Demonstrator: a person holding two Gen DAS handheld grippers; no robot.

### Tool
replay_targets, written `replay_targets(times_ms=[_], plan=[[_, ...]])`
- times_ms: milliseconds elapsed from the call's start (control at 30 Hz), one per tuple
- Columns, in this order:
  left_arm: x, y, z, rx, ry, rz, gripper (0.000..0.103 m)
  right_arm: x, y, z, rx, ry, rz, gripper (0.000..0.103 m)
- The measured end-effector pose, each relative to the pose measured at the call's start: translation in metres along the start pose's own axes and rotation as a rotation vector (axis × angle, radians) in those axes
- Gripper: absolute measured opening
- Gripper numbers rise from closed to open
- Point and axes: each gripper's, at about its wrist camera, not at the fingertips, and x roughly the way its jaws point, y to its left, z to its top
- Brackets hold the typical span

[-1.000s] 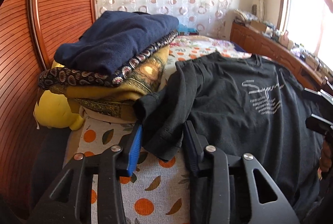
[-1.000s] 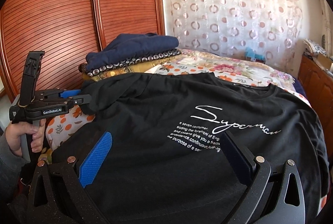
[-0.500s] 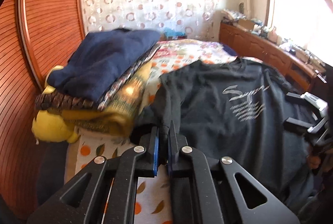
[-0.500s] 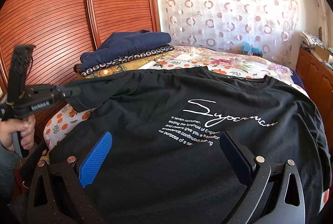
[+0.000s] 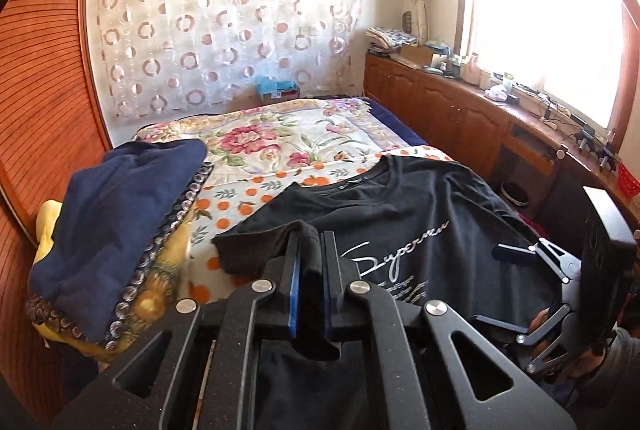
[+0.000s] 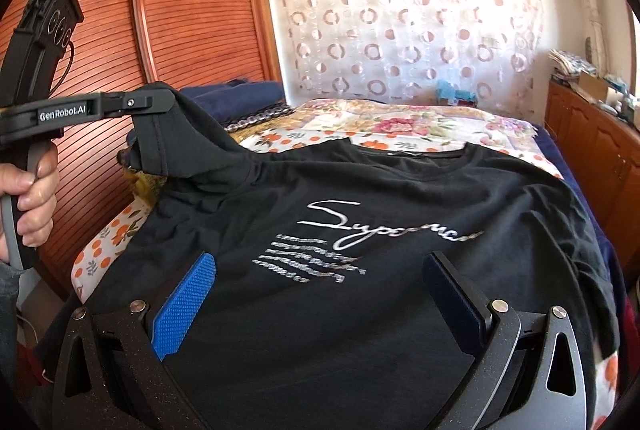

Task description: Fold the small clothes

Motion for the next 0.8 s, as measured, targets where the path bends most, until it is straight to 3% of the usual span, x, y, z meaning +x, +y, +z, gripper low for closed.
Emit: replay_targets(times_ms=[67, 133, 200, 267, 433, 533, 633, 800], plan=[[-0.004, -0.001, -0.001, -0.005, -0.007, -0.015, 0.029, -0.001, -0.002, -0.002, 0.007, 0.0, -0.007, 0.103], [-0.007, 0.003, -0.003, -0.026, -0.006, -0.02, 0.043, -0.001, -0.001, -0.003, 0.009, 0.003, -0.013, 0.103], [-0.007, 0.006, -0.006, -0.035, 0.003, -0.027, 0.05, 0.0, 0.002, -0.004, 0.009, 0.004, -0.018, 0.103], [-0.007, 0.013, -0.011, -0.045, 0.019, -0.019, 0.068, 0.0, 0.008, -0.004, 0.011, 0.004, -0.021, 0.103], [-0.002, 0.037, -0.038, -0.078, 0.059, 0.009, 0.072, 0.002, 0.02, -0.004, -0.002, -0.002, -0.025, 0.103], [0.006, 0.05, -0.06, -0.084, 0.091, 0.063, 0.072, 0.006, 0.022, -0.002, -0.022, 0.005, -0.02, 0.102], [0.014, 0.057, -0.078, -0.072, 0.119, 0.093, 0.072, 0.014, 0.024, 0.005, -0.058, 0.025, 0.01, 0.094], [0.03, 0.063, -0.099, -0.065, 0.162, 0.089, 0.072, 0.045, 0.036, 0.018, -0.101, 0.115, 0.112, 0.069]])
